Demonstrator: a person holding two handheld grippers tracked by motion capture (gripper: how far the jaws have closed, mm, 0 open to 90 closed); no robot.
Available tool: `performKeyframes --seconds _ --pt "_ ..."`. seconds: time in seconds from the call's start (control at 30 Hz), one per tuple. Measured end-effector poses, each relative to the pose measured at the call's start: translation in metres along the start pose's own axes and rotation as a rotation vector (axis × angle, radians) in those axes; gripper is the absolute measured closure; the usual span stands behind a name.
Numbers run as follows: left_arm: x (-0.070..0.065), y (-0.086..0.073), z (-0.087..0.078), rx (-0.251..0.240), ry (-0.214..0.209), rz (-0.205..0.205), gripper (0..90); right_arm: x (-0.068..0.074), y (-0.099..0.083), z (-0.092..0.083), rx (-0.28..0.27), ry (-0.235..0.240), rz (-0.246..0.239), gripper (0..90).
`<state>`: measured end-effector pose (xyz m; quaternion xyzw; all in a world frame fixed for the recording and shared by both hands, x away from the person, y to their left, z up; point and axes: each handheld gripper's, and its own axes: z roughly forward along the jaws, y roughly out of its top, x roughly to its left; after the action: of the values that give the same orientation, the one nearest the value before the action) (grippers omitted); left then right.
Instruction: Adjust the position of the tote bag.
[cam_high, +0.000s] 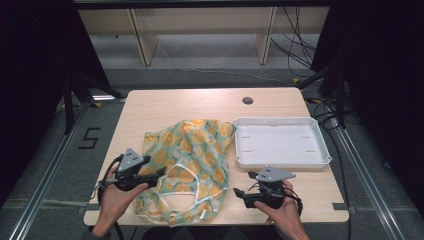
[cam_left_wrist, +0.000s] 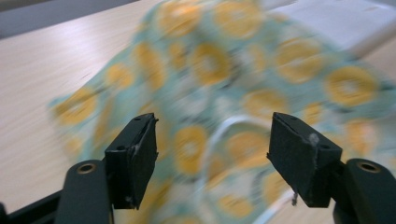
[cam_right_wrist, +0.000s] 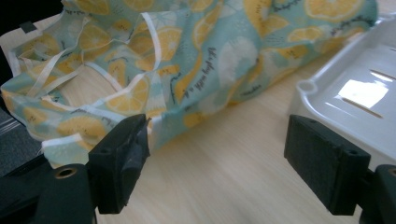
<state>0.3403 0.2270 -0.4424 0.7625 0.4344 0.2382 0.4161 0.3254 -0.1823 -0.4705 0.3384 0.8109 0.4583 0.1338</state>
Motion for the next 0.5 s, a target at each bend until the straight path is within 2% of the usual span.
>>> performKeyframes --seconds 0.07,0.1,0.13,0.17,0.2,0.23,0.27,0.3,0.33,0.37,0.4,0.43,0.47,0.5 --pt "0.011 -0.010 0.000 0.024 0.038 -0.016 29.8 0.002 0.007 0.013 0.026 0.020 -0.021 22.1" --pt "0.016 -0.014 0.001 0.041 0.051 -0.024 28.6 0.007 0.009 0.018 0.032 0.026 0.011 21.8" --pt "0.020 -0.018 0.001 0.061 0.065 -0.035 27.9 0.006 0.012 0.023 0.042 0.031 -0.022 21.2" --pt "0.024 -0.021 0.003 0.073 0.059 -0.055 27.1 0.009 0.014 0.029 0.047 0.035 -0.018 21.1" --pt "0.028 -0.025 0.004 0.104 0.048 -0.054 26.0 0.009 0.017 0.033 0.065 0.041 -0.029 21.1" --pt "0.031 -0.028 0.007 0.133 0.035 -0.049 25.7 0.011 0.018 0.039 0.065 0.032 -0.022 21.2" --pt "0.033 -0.031 0.011 0.149 0.021 -0.048 26.3 0.010 0.020 0.043 0.095 0.040 -0.011 22.5" --pt "0.036 -0.034 0.015 0.169 0.010 -0.036 28.3 0.011 0.021 0.047 0.113 0.038 0.007 28.4" --pt "0.039 -0.038 0.019 0.179 0.006 -0.029 32.2 0.009 0.021 0.052 0.113 0.047 -0.016 37.6" --pt "0.043 -0.041 0.021 0.181 0.000 -0.013 43.3 0.007 0.022 0.056 0.114 0.021 -0.040 46.4" --pt "0.045 -0.043 0.021 0.175 -0.006 0.001 61.8 0.007 0.022 0.058 0.144 0.005 -0.062 56.4" --pt "0.046 -0.044 0.021 0.162 -0.016 0.002 68.6 0.005 0.022 0.059 0.165 -0.004 -0.096 65.5" --pt "0.042 -0.045 0.022 0.128 -0.029 -0.019 79.1 0.003 0.022 0.058 0.164 -0.020 -0.128 74.7" --pt "0.039 -0.045 0.021 0.134 -0.047 0.002 82.6 0.000 0.021 0.057 0.149 -0.039 -0.146 80.2"
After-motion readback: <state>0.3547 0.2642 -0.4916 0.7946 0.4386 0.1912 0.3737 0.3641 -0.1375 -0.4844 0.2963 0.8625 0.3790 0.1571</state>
